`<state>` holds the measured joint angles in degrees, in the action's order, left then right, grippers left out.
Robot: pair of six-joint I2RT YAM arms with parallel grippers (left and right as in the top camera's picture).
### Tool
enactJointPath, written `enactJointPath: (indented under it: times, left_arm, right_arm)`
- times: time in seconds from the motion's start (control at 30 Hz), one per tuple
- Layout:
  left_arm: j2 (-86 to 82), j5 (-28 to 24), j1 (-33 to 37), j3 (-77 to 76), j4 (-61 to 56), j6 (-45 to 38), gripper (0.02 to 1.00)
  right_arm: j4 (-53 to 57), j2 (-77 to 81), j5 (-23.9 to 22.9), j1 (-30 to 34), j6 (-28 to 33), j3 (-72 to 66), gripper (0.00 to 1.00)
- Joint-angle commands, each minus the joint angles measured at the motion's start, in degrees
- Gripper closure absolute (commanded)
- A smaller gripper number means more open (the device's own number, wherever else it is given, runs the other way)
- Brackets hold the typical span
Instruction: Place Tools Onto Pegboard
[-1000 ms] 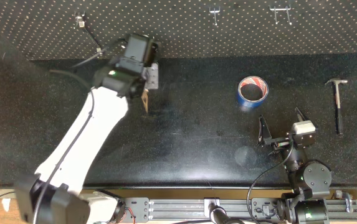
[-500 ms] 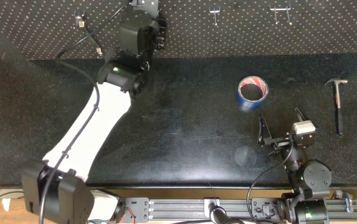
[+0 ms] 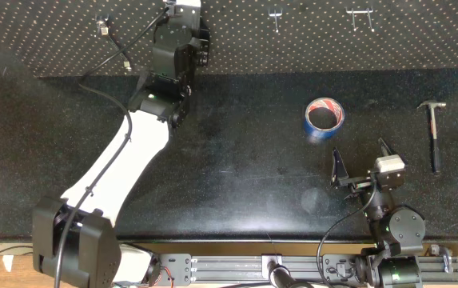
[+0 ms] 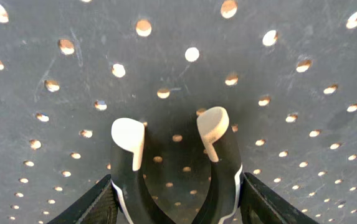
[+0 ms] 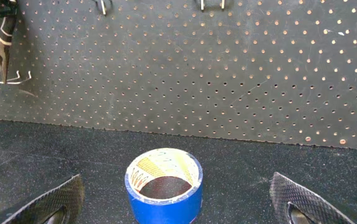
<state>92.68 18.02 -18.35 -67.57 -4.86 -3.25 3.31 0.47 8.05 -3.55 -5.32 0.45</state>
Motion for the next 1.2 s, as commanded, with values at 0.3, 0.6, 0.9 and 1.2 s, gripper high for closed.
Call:
enactJointPath:
  times: [0.3, 0.6, 0.9, 1.2]
  left_arm:
    - [-0.92, 1.2, 0.33, 1.46, -7.41, -1.6, 0.991]
    - [-0.92, 0.83, 0.31, 4.42, -7.34, -1.53, 0.233]
    - [-7.61, -3.48, 1.11, 12.28, -7.1, -1.53, 0.02]
    - [-38.51, -19.8, 11.63, 46.05, -19.56, -1.53, 0.023]
  right_arm:
    - [0.28, -0.39, 0.09, -0.39, -0.44, -0.22, 0.025]
    - [0.31, -0.42, 0.09, -0.39, -0.44, -0.22, 0.025]
    - [0.31, -0.39, 0.09, -0.39, -0.44, -0.22, 0.025]
    - [0.28, -0.42, 0.09, -0.39, -0.44, -0.22, 0.025]
